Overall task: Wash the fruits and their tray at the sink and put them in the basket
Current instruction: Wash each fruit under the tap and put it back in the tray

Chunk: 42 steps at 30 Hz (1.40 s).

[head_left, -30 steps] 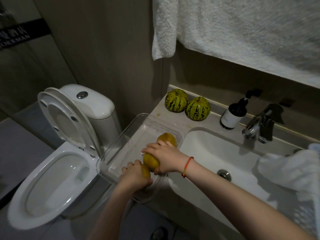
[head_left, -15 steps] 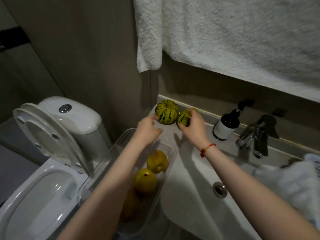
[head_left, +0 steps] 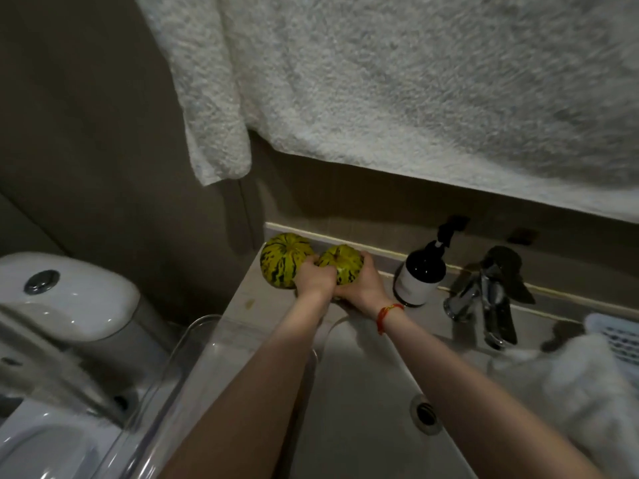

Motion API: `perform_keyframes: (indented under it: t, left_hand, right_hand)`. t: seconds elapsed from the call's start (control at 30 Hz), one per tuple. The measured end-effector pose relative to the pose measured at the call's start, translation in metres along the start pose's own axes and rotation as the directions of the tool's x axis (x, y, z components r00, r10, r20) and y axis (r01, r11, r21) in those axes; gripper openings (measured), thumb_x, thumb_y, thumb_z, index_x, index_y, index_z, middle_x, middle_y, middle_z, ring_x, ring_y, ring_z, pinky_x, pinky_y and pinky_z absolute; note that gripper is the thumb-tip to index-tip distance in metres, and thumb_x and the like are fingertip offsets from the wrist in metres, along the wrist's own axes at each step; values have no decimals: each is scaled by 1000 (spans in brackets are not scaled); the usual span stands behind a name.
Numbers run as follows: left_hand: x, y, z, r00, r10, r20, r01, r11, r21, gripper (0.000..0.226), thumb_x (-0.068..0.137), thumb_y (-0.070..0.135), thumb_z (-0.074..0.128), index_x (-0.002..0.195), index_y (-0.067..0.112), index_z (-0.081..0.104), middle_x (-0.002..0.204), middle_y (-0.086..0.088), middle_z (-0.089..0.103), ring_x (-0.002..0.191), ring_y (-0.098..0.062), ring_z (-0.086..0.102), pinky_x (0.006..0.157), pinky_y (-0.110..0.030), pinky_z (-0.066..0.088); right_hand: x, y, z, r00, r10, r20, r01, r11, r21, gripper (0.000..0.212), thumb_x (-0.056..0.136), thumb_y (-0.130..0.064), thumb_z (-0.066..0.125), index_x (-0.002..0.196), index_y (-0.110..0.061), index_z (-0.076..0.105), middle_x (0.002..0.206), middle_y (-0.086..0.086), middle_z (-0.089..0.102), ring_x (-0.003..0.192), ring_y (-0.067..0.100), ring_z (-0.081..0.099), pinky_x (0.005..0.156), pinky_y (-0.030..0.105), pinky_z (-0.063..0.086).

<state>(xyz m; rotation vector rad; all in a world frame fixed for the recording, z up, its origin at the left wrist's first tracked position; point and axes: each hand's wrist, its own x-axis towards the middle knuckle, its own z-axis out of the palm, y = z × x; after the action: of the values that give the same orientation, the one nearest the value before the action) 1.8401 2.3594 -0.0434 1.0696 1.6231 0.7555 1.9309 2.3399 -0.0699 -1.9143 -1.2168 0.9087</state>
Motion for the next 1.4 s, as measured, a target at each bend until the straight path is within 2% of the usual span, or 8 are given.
perform_keyframes:
  t: [0.3, 0.47, 0.67, 0.9, 1.0, 1.1, 1.23, 1.4]
  left_hand:
    - [-18, -1, -8, 997, 27, -74, -40, 984, -176, 30, 91, 20, 56, 121, 14, 58, 122, -16, 60, 112, -33, 56, 98, -42, 46]
    - [-60, 3, -40, 985, -20, 171, 104, 863, -494, 34, 90, 28, 60, 122, 23, 49, 100, -8, 61, 74, -22, 60, 52, -29, 48]
    - [-105, -15, -39, 917, -42, 398, 241, 851, -466, 43, 90, 30, 58, 128, 15, 49, 113, -13, 62, 91, -25, 62, 66, -38, 50]
    - [-140, -35, 4, 879, -143, 455, 339, 859, -385, 50, 86, 23, 63, 132, 7, 48, 125, -24, 57, 97, -34, 62, 55, -38, 56]
    - [-147, -40, 17, 860, -163, 484, 369, 854, -368, 49, 85, 21, 65, 130, 10, 49, 121, -20, 56, 93, -33, 62, 50, -40, 56]
    - [-149, -43, 26, 848, -211, 485, 408, 845, -345, 56, 83, 19, 68, 133, 12, 44, 130, -23, 50, 108, -41, 56, 51, -43, 52]
    - [-150, -43, 38, 833, -259, 488, 446, 837, -318, 56, 82, 18, 69, 131, 13, 44, 131, -22, 47, 103, -41, 54, 56, -48, 53]
    - [-151, -46, 52, 818, -269, 509, 458, 839, -294, 54, 83, 19, 68, 132, 9, 46, 133, -21, 47, 106, -38, 53, 52, -46, 54]
  right_hand:
    - [-20, -7, 4, 990, -49, -130, 63, 992, 105, 98, 56, -23, 89, 137, -15, 33, 132, 11, 48, 123, 26, 46, 104, 41, 41]
    - [-73, -15, -9, 969, -139, -206, 182, 961, 207, 99, 52, -27, 87, 135, -22, 34, 128, 6, 46, 120, 21, 47, 102, 41, 43]
    - [-129, 4, -25, 969, -127, -210, 171, 963, 206, 97, 49, -32, 86, 132, -23, 37, 125, 6, 49, 117, 21, 50, 99, 41, 45]
    - [-166, 38, -63, 994, -26, -109, 45, 983, 178, 101, 51, -30, 89, 135, -20, 34, 126, 5, 49, 120, 20, 48, 101, 37, 44]
    - [-178, 43, -106, 999, -19, 35, 19, 1000, 11, 73, 62, -40, 83, 121, -26, 43, 106, -13, 53, 103, 8, 55, 81, 14, 47]
    - [-181, 37, -159, 996, 94, -4, -94, 995, -13, 36, 84, -51, 58, 96, -17, 64, 84, -5, 62, 62, 1, 57, 51, 10, 42]
    - [-162, 20, -205, 953, 237, -190, -191, 954, 230, 43, 100, -36, 35, 76, -11, 60, 61, 3, 54, 42, 8, 40, 35, 11, 32]
    - [-136, 13, -196, 934, 356, -46, -318, 879, 355, 45, 103, -32, 27, 77, -10, 57, 59, 1, 43, 41, 9, 31, 34, 16, 22]
